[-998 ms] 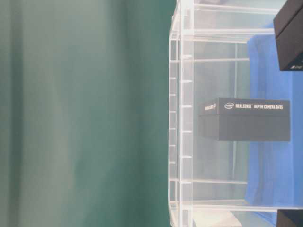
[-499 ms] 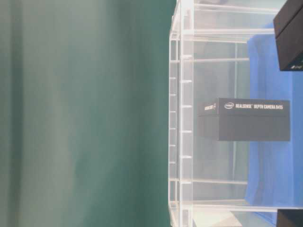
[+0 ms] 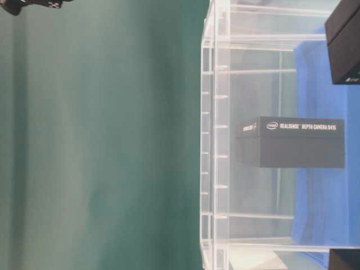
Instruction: Take the box out of the case with both arms.
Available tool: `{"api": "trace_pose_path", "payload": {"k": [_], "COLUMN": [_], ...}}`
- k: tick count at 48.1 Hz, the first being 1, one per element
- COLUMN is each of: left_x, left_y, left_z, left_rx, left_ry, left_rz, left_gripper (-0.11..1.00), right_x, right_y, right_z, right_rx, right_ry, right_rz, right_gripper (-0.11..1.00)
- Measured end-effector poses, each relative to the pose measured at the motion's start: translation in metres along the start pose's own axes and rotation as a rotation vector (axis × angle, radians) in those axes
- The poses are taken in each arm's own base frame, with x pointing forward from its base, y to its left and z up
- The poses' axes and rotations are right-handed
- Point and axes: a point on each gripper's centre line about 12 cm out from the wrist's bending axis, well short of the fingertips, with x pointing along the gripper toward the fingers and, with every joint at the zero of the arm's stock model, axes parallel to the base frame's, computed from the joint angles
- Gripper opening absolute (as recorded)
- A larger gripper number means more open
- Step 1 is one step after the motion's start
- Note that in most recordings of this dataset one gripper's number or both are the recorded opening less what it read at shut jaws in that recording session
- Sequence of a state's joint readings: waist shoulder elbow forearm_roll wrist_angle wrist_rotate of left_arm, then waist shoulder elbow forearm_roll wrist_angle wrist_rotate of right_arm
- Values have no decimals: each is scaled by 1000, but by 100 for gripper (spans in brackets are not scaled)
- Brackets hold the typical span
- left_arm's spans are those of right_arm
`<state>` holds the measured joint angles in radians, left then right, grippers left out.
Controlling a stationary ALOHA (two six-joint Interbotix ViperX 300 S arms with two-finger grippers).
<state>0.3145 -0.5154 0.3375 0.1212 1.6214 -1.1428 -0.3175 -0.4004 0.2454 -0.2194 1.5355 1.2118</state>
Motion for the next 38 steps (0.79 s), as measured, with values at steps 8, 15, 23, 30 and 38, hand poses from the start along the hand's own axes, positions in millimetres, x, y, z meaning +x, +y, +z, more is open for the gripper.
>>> {"api": "trace_pose_path", "payload": {"k": [8, 15, 23, 30, 38], "left_x": [3, 4, 4, 4, 4], "left_y": [-2, -3, -3, -2, -3], "left_z": [3, 3, 3, 3, 3], "left_rx": [2, 2, 1, -1, -1], "left_ry": [3, 5, 6, 6, 8], "left_rz": [10, 11, 8, 10, 9], "left_gripper": [89, 89, 89, 89, 89], "right_x": [1, 2, 2, 2, 2], "right_y": [0, -1, -1, -1, 0], "right_z": [0, 0, -1, 0, -1], "right_rx": [-5, -1, -2, -1, -1], "right_ry": [14, 17, 18, 17, 19], "right_rz": [2, 1, 0, 1, 2], "right_gripper": [87, 87, 87, 87, 87]}}
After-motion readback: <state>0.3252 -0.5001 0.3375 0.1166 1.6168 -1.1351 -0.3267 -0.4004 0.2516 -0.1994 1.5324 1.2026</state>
